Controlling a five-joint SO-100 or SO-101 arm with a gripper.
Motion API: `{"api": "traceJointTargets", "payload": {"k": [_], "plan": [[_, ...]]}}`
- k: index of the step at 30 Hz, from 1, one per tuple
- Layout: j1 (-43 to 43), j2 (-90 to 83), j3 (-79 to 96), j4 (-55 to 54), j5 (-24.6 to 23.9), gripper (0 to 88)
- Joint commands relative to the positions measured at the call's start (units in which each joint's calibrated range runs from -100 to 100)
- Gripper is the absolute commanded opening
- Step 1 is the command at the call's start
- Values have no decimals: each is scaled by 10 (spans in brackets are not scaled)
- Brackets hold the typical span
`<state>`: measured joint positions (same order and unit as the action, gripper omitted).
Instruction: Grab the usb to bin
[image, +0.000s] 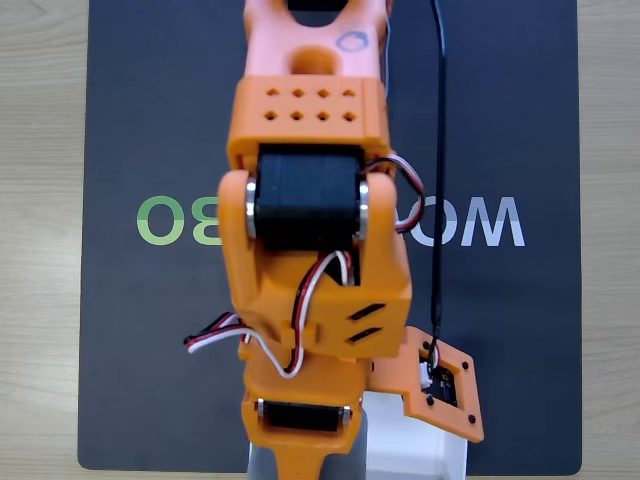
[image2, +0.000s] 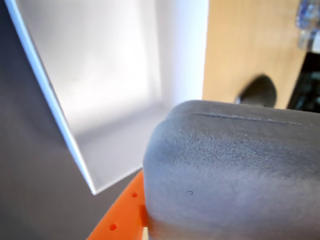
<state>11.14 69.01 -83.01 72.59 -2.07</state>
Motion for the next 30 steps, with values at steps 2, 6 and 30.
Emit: {"api": "traceJointTargets", "payload": {"k": [2, 6, 30], "plan": [[6, -5, -31, 1, 15, 186], [5, -10, 13, 7, 29, 248], [-3, -60, 125, 10, 40, 505]]}}
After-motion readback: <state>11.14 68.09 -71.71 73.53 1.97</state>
